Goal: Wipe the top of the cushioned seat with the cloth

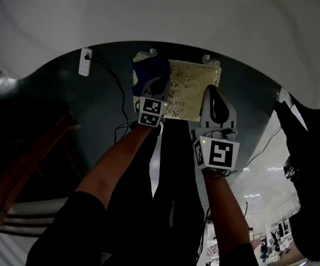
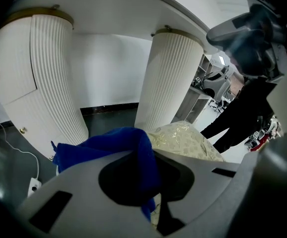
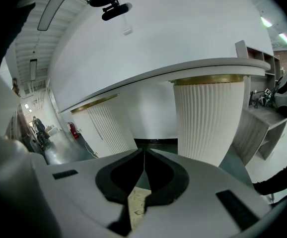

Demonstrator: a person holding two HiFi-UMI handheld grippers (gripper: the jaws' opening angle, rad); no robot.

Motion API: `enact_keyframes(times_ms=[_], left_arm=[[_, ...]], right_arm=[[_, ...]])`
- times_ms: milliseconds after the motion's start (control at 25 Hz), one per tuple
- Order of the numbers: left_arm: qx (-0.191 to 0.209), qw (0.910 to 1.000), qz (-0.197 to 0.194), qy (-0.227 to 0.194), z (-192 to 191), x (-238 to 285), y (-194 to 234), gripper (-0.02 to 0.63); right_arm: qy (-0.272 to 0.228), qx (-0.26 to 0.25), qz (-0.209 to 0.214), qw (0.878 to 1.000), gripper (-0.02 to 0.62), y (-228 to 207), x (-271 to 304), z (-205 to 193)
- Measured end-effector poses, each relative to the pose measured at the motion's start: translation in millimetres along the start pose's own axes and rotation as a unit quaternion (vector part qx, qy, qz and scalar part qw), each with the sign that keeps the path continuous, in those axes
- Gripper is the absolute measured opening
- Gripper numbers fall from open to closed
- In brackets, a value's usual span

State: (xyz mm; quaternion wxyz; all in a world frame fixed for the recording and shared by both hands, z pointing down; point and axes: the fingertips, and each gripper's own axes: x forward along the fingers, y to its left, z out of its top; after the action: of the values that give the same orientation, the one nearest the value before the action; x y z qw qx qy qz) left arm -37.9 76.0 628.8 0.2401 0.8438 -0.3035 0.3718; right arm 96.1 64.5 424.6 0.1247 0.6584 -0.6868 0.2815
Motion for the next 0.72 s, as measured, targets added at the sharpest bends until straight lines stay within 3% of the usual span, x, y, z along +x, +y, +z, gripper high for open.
enact_keyframes(times_ms=[720], left_arm=[[0.013, 0.9987, -0.049, 0.003, 13.0, 14.5, -58.5, 0.037]], right_arm=[[-0.01, 0.028, -0.037, 0.999, 0.038, -33.0, -15.1, -3.5]])
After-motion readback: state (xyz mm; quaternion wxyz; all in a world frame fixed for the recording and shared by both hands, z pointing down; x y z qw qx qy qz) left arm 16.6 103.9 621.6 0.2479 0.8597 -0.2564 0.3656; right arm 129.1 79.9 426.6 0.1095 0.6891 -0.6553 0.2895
